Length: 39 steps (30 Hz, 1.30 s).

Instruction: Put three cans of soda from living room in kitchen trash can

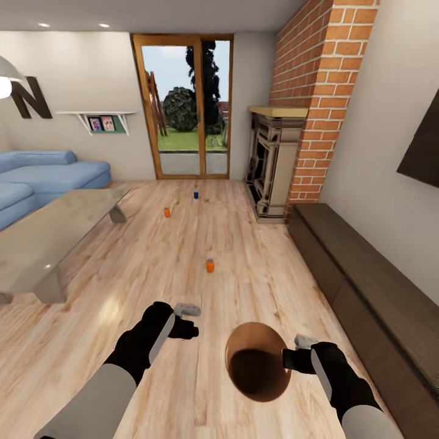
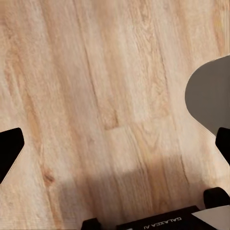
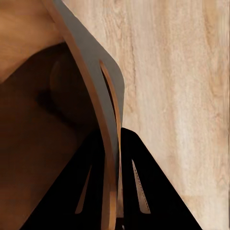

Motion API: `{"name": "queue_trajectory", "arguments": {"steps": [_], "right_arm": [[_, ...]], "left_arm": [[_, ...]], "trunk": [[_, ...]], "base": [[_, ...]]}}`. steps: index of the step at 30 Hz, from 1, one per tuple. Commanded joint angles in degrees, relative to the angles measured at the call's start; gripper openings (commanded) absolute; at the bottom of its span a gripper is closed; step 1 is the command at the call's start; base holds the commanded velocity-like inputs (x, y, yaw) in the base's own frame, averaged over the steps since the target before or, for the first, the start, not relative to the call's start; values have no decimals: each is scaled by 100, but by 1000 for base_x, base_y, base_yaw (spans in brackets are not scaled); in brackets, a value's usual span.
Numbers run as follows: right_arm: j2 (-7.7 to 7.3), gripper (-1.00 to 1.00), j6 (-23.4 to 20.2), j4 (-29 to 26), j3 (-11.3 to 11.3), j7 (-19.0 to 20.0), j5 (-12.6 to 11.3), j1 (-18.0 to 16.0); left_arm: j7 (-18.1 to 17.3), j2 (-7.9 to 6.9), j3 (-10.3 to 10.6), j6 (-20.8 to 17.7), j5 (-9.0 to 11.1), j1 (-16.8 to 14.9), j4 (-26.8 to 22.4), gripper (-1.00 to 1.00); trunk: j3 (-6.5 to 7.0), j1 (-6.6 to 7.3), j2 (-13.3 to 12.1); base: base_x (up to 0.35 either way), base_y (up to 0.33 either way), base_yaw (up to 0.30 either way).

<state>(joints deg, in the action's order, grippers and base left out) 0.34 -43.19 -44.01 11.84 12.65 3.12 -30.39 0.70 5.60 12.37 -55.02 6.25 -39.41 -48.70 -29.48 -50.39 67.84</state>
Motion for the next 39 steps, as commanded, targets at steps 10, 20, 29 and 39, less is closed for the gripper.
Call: {"name": "queue_trajectory", "arguments": {"steps": [10,20,29,39], "right_arm": [[16,-100,-14,-2,4,39,-133,-2],[49,-100,-14,-2,3,39,-127,-2],[74,-100,-14,-2,3,38,-127,-2],[80,-100,-14,-2,2,41,-129,-2]], "left_arm": [[-6,2,3,0,-1,0,7,100],[-9,2,10,35,-1,-4,9,100],[-3,2,11,52,-2,-3,8,100],[-6,9,11,53,-8,-5,9,100]], "trunk": [[1,0,0],[1,0,0],[1,0,0],[1,0,0]], "base": [[348,98,-124],[343,171,-6],[340,165,-38],[342,106,-245]]}}
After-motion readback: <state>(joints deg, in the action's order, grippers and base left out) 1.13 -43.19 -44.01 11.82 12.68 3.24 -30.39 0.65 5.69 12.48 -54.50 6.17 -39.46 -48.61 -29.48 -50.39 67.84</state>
